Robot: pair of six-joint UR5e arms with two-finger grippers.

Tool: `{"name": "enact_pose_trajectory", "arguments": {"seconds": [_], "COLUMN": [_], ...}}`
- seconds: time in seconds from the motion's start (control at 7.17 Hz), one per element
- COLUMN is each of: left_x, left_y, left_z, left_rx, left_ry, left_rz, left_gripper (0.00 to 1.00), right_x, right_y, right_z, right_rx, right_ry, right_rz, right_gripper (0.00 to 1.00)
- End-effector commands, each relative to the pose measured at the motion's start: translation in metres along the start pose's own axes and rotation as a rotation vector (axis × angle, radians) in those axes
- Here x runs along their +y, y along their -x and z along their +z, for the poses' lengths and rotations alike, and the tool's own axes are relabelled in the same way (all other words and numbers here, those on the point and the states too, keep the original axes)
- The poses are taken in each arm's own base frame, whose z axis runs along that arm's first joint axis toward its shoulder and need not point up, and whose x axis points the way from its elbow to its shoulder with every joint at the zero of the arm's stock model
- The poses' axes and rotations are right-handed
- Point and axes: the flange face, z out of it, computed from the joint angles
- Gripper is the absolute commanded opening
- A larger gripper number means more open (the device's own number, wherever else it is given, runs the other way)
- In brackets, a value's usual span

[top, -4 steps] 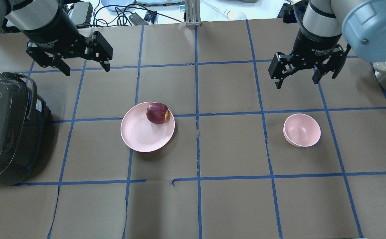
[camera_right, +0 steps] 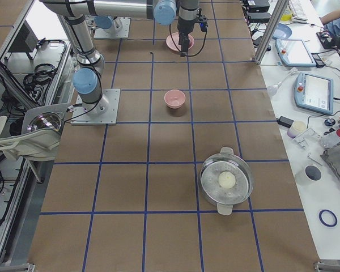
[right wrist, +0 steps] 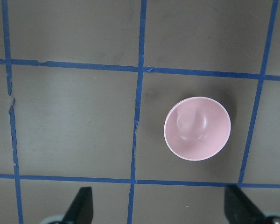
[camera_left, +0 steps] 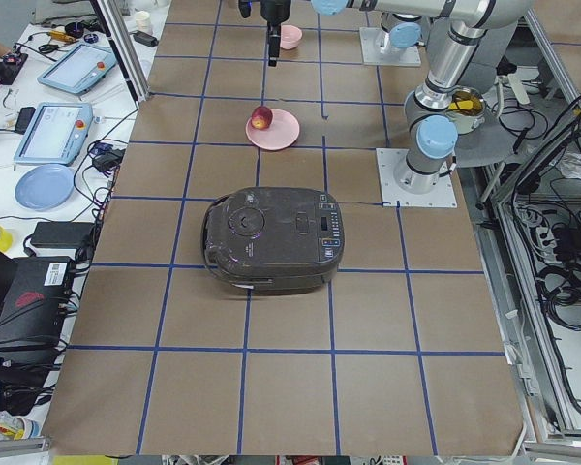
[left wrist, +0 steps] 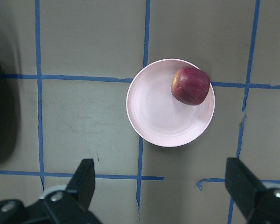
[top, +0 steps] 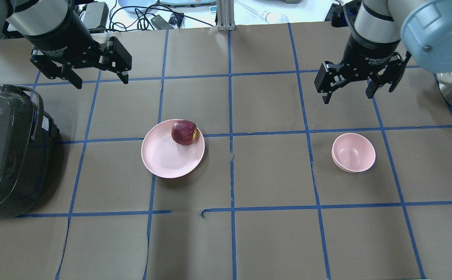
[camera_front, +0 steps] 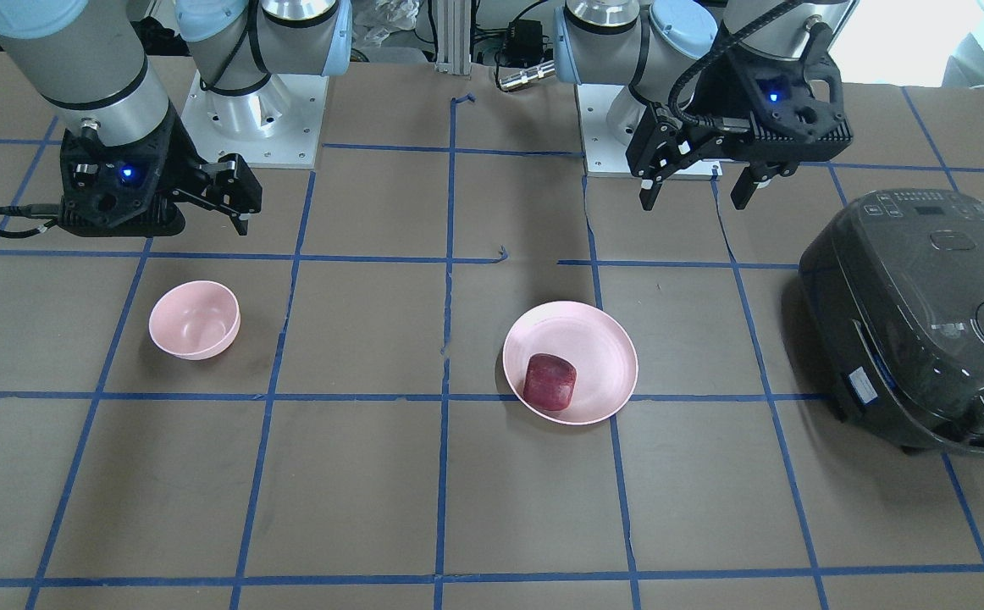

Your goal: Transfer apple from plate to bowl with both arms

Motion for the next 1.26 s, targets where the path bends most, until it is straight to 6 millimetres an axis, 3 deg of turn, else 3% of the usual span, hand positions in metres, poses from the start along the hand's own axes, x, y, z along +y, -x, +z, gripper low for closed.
{"name": "enact_pose_trajectory", "arguments": {"seconds": [0.0, 1.12], "left_x": [0.0016, 0.0023], "left_y": [0.0001, 0.0018], "left_z": [-0.0013, -0.0012], "left_rx": [0.001, -0.017], "left_ry": [-0.001, 0.005], "left_rz": [0.0, -0.002], "left_gripper": [1.0, 1.0], "right_x": [0.001, -0.0007], "right_y": [-0.0002, -0.0053], "right_z": [0.001, 0.0054], "right_rx": [0.003, 0.012], "right_ry": [0.01, 0.027], "right_rz": [0.0, -0.043], "right_gripper": [1.0, 1.0]}}
